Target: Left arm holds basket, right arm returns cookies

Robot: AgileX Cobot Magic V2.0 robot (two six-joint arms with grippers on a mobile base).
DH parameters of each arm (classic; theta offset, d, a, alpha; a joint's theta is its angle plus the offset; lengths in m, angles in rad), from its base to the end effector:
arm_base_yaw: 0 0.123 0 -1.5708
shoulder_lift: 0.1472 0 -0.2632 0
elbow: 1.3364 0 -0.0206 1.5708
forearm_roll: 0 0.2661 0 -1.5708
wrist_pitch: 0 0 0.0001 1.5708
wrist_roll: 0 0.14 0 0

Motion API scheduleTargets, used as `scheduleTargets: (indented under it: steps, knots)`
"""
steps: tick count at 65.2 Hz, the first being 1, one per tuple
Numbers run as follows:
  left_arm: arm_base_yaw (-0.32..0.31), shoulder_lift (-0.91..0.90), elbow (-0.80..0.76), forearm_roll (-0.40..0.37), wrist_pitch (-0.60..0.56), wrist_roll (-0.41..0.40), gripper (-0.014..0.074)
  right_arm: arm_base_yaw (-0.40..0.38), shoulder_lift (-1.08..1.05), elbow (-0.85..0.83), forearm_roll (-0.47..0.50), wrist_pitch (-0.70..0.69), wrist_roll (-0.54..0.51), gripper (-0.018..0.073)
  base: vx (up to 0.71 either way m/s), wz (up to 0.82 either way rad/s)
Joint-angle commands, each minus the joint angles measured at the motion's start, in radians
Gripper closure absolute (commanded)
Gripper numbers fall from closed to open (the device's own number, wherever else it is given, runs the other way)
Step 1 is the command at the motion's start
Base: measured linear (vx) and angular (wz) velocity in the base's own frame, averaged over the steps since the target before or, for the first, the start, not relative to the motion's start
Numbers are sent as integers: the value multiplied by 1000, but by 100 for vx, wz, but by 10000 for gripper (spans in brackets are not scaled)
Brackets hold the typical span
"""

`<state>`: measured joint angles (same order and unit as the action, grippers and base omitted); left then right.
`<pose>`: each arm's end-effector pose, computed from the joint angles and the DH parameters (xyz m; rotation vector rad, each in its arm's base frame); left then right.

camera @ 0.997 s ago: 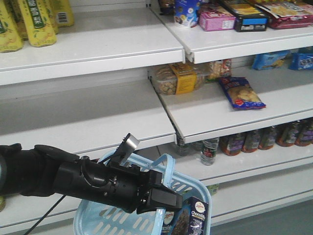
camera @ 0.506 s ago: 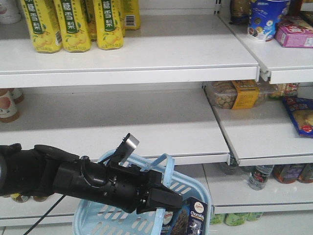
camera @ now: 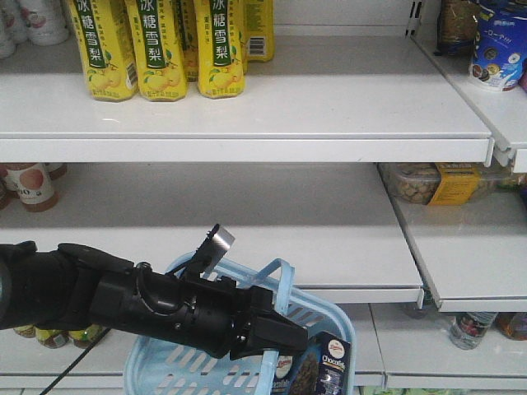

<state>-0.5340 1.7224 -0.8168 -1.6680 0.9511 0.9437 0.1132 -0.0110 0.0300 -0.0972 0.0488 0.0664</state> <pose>0.2331 -0.2697 0.1426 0.2733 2.5086 -1.7049 0.1424 0.0155 0.2001 -0.1078 1.5477 0.0616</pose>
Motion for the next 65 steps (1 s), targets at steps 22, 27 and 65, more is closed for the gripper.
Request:
scheduleTargets:
  steps: [22,27,65]
  knots:
    - [-6,-51,-22,-67,79,11,603,0,-10,-2,-8,-71,1,568,9,4]
    - [-6,-51,-22,-67,79,11,603,0,-10,-2,-8,-71,1,568,9,1]
    - [-6,-51,-22,-67,79,11,603,0,-10,-2,-8,-71,1,568,5,1]
